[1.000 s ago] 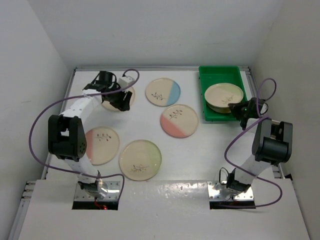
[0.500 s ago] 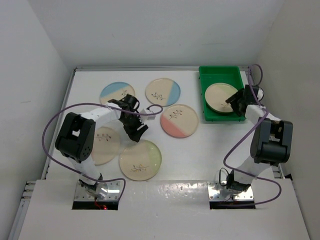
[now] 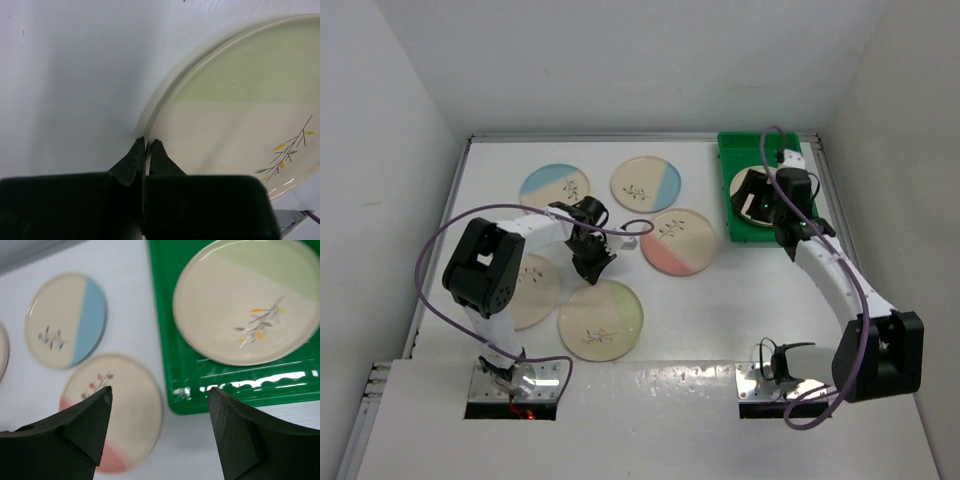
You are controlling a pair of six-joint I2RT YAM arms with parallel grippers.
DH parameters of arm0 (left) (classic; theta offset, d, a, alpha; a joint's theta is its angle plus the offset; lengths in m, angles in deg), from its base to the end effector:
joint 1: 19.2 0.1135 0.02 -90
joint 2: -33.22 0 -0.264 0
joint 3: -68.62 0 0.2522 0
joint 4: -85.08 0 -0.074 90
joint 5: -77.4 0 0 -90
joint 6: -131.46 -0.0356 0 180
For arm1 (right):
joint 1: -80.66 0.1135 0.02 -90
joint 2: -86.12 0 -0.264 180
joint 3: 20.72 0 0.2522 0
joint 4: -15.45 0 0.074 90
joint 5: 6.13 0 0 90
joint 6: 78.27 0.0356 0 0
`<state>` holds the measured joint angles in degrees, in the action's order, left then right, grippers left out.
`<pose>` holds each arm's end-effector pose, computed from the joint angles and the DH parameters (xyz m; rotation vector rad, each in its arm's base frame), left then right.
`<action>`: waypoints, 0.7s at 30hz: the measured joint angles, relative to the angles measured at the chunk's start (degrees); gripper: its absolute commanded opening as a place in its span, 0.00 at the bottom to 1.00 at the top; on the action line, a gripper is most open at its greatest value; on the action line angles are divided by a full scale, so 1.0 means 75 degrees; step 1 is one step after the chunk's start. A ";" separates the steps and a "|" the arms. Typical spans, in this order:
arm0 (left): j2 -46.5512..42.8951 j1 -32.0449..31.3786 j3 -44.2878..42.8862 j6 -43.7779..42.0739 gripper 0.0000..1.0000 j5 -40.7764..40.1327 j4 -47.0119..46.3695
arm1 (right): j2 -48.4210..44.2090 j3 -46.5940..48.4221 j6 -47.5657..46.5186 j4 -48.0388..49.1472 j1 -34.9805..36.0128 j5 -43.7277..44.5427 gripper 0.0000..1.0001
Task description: Place the plates into the plastic bin on the countertop
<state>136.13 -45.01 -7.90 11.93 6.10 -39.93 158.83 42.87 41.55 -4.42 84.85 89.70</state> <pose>0.2841 -0.1501 0.1522 1.3995 2.5904 -0.4773 0.2858 0.0173 0.2726 0.5230 2.0174 0.2575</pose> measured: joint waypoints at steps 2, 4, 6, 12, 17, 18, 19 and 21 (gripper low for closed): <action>0.0035 0.0050 -0.0090 -0.0023 0.00 0.0128 0.0108 | -0.0087 -0.0172 -0.0323 -0.0050 0.0309 -0.0612 0.80; 0.0061 0.0122 -0.0154 -0.0035 0.00 0.0254 0.0189 | 0.0102 -0.0248 -0.0699 -0.0146 0.0714 -0.1600 0.80; 0.0061 0.0169 -0.0195 -0.0035 0.00 0.0367 0.0204 | 0.0460 -0.0335 -0.1003 -0.0172 0.1303 -0.2468 0.80; -0.0423 0.0189 -0.0702 -0.0035 0.00 0.0542 0.0227 | 0.2565 -0.0443 -0.1212 0.0201 0.3381 -0.4771 0.80; -0.1081 0.0192 -0.0868 -0.0061 0.00 0.0694 0.0041 | 0.4080 -0.0787 -0.0146 0.1851 0.3593 -0.6172 0.67; -0.1105 0.0192 -0.0868 -0.0058 0.00 0.0723 0.0017 | 0.4310 -0.0743 0.0082 0.2238 0.3587 -0.6391 0.62; -0.1107 0.0192 -0.0866 -0.0058 0.00 0.0734 0.0003 | 0.4482 -0.0717 0.0291 0.2547 0.3608 -0.6516 0.45; -0.1102 0.0198 -0.0839 -0.0052 0.00 0.0731 -0.0041 | 0.4788 -0.0711 0.0650 0.3089 0.3722 -0.6723 0.24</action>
<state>127.87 -43.52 -14.20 11.53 11.58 -40.23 194.74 37.53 46.42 18.75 112.76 39.27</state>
